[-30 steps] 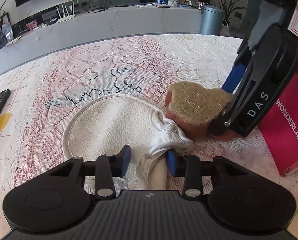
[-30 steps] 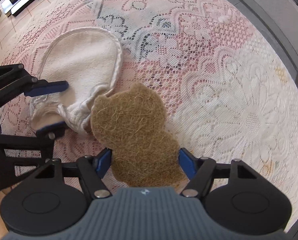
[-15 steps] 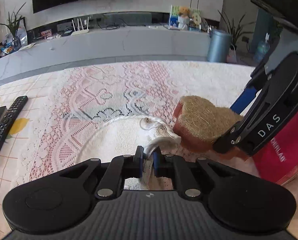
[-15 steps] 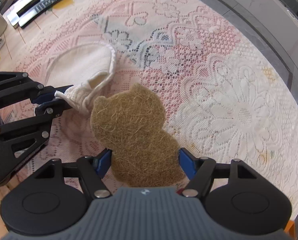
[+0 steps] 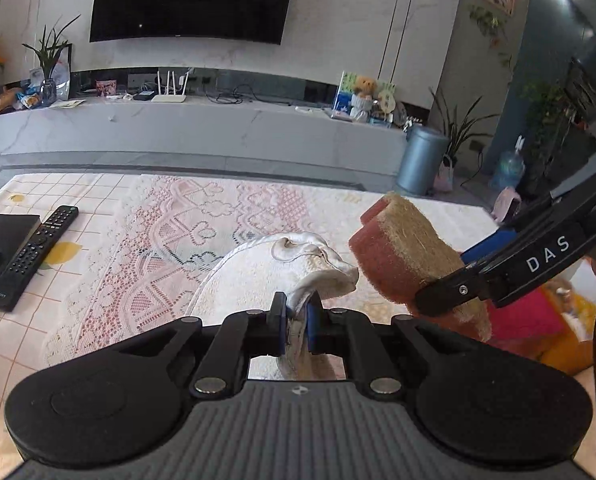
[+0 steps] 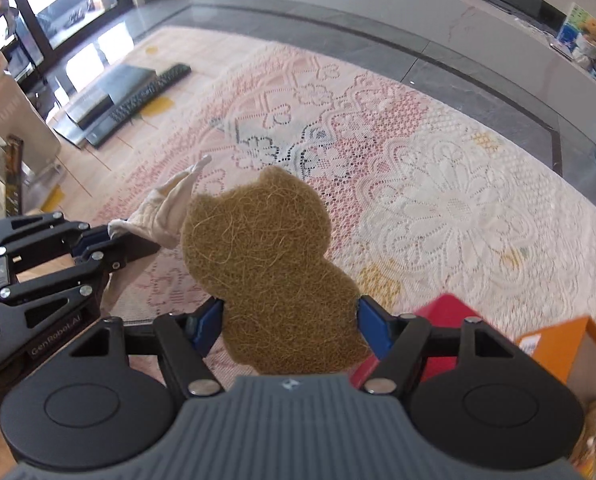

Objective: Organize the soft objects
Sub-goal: 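Carry the pouch with the left tool while the right tool carries the sponge to the box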

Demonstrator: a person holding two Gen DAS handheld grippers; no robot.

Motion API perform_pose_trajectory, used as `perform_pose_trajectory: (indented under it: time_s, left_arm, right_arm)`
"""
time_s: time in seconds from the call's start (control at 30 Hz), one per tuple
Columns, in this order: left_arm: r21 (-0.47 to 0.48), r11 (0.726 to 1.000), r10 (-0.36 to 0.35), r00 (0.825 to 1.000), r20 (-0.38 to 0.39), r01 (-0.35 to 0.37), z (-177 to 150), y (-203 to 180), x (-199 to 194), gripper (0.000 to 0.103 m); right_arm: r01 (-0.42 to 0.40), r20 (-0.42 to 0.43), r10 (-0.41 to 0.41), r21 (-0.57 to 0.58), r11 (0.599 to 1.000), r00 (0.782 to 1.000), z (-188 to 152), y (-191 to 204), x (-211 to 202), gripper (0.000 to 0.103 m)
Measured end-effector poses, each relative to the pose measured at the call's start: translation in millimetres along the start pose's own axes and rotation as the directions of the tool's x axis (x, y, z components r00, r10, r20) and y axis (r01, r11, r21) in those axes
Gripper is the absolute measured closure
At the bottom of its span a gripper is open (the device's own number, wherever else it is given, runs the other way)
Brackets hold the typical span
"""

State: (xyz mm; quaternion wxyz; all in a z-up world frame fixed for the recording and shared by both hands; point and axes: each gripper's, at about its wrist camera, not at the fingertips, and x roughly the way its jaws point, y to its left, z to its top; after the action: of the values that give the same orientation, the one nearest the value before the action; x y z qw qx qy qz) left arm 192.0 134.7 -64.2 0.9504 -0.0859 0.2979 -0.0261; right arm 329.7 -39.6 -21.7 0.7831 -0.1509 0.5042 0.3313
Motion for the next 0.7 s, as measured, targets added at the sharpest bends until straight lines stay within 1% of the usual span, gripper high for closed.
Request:
perform_pose_trajectory:
  time_s: [0.13, 0.3, 0.47, 0.7]
  left_arm:
    - [0.009, 0.999, -0.041, 0.998, 0.041, 0.041, 5, -17, -23, 0.093]
    - [0.048, 0.993, -0.109, 0.991, 0.084, 0.105, 16, -50, -44, 0.093]
    - [0.096, 0.981, -0.182, 0.977, 0.113, 0.172, 26, -87, -53, 0.093]
    - [0.173, 0.948, -0.287, 0.953, 0.1, 0.267, 34, -148, -45, 0.093]
  right_arm:
    - [-0.001, 0.063, -0.002, 0.052, 0.999, 0.998, -25, -9, -42, 0.033]
    - [0.056, 0.13, -0.07, 0.106, 0.993, 0.989, -58, -30, -95, 0.033]
    - [0.123, 0.152, -0.148, 0.166, 0.979, 0.977, -91, -58, -133, 0.033]
    - [0.202, 0.159, -0.242, 0.235, 0.951, 0.957, -136, -97, -169, 0.033]
